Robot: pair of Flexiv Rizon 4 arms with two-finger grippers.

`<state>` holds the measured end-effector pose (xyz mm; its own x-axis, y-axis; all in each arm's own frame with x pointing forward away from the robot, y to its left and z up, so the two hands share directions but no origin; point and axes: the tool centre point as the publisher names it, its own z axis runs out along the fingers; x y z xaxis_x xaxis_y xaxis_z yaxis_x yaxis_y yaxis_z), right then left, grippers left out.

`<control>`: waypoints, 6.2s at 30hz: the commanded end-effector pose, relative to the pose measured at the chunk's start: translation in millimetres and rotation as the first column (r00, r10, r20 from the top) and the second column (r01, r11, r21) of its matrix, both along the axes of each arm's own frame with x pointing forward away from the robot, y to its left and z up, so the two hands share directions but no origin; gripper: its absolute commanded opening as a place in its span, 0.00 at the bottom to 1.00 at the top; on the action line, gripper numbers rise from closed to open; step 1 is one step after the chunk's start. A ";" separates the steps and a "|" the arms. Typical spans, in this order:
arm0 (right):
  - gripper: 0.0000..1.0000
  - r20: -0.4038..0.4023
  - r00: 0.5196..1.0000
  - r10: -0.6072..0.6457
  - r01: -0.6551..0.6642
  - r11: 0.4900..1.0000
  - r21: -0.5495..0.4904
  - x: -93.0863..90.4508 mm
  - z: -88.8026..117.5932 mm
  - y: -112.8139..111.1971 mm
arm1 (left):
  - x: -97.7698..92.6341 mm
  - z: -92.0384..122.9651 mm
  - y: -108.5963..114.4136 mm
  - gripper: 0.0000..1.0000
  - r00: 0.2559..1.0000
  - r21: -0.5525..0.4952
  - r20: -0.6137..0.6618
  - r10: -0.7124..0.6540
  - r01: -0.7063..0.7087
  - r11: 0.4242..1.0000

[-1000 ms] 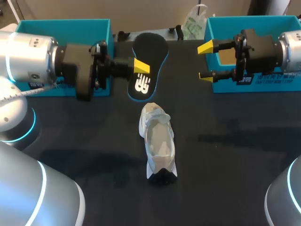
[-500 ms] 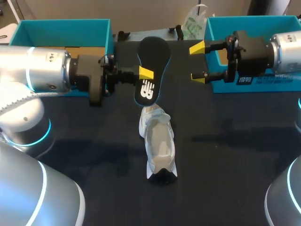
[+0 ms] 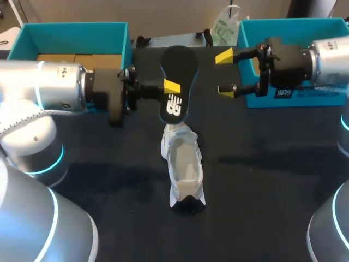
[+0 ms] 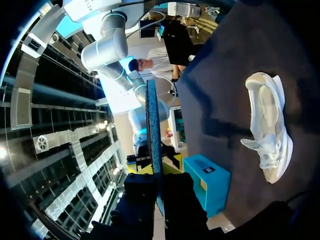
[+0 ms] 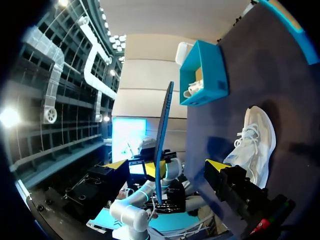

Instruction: Take the shoe out of the shoebox, open the shoe tongue, remove and reinsert the insole, then place the shoe into the shoebox

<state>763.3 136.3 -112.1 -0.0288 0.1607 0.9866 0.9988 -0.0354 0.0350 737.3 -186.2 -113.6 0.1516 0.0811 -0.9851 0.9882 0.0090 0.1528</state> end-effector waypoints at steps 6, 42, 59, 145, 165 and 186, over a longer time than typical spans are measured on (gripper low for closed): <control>1.00 0.023 0.999 -0.036 0.035 0.999 0.004 2.5 -3.2 34.4 | -5.4 -13.0 -17.8 0.00 1.000 -0.009 0.008 0.021 -0.021 1.000; 0.65 -0.057 0.997 -0.050 0.052 0.998 0.043 2.8 -43.2 52.6 | 5.6 -47.1 -22.0 0.00 0.998 -0.013 0.029 0.064 -0.064 0.998; 0.46 0.015 0.999 -0.032 0.032 0.998 0.046 7.5 -43.0 59.8 | 5.6 -49.0 -20.4 0.00 0.997 -0.010 0.027 0.068 -0.068 0.998; 0.00 0.015 1.000 -0.025 0.024 0.998 0.061 -5.0 -77.3 65.7 | 24.6 -25.5 57.1 1.00 0.988 0.429 -0.148 -0.041 0.102 0.898; 0.00 0.015 0.999 -0.038 0.037 0.996 0.079 -18.7 -81.9 70.1 | 54.3 3.9 44.5 1.00 0.990 0.641 -0.129 0.053 0.043 0.766; 0.00 0.012 0.999 -0.042 0.041 0.995 0.090 -28.9 -84.8 76.3 | 89.8 32.5 21.7 1.00 0.996 0.905 -0.075 0.046 0.049 0.423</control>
